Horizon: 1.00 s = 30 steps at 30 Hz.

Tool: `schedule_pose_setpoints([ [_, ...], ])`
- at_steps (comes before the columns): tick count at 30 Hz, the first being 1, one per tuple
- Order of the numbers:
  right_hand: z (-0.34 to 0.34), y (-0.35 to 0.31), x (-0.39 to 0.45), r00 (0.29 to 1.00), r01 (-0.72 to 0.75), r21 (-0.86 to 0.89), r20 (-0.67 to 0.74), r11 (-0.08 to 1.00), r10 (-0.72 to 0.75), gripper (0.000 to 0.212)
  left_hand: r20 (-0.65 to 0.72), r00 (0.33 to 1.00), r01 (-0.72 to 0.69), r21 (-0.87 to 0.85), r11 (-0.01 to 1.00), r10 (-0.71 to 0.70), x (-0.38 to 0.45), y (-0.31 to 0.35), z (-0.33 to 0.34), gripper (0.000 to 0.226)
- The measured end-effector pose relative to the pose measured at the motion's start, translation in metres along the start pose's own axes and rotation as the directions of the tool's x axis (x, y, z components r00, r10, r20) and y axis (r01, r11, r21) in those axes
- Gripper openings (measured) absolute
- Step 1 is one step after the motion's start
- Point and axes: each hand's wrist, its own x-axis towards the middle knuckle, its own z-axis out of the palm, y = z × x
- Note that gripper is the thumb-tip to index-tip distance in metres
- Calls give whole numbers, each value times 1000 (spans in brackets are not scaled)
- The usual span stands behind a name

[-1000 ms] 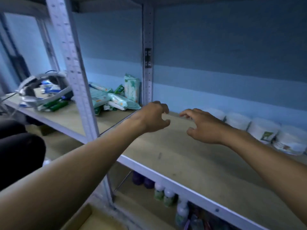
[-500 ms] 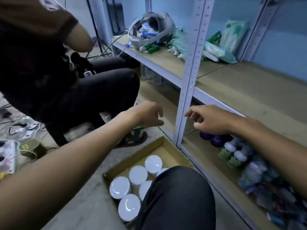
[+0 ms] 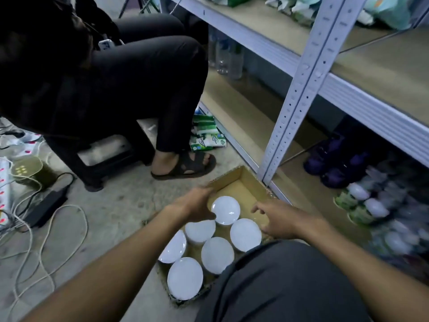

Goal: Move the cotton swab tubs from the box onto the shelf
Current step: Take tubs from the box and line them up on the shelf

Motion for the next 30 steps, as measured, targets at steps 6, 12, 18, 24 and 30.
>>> schedule_pose_setpoints([
  [6, 56, 5, 33, 997, -48, -20, 62, 999, 49, 73, 73, 997, -14, 4, 1000, 14, 31, -10, 56, 89],
  [12, 88, 9, 51, 997, -82, 49, 2, 995, 82, 105, 25, 998, -52, 9, 999, 51, 52, -10, 80, 105],
  [18, 104, 3, 56, 995, -99, 66, -24, 993, 101, 114, -17, 994, -107, 20, 994, 107, 64, -10, 93, 106],
  [24, 98, -7, 54, 992, -101, 99, -64, 990, 107, 86, -28, 989, -145, -7, 989, 144, 70, -5, 90, 95],
  [30, 71, -6, 37, 989, -102, 138, -96, 985, 116, 87, -69, 988, -140, -8, 990, 139, 62, 6, 65, 99],
])
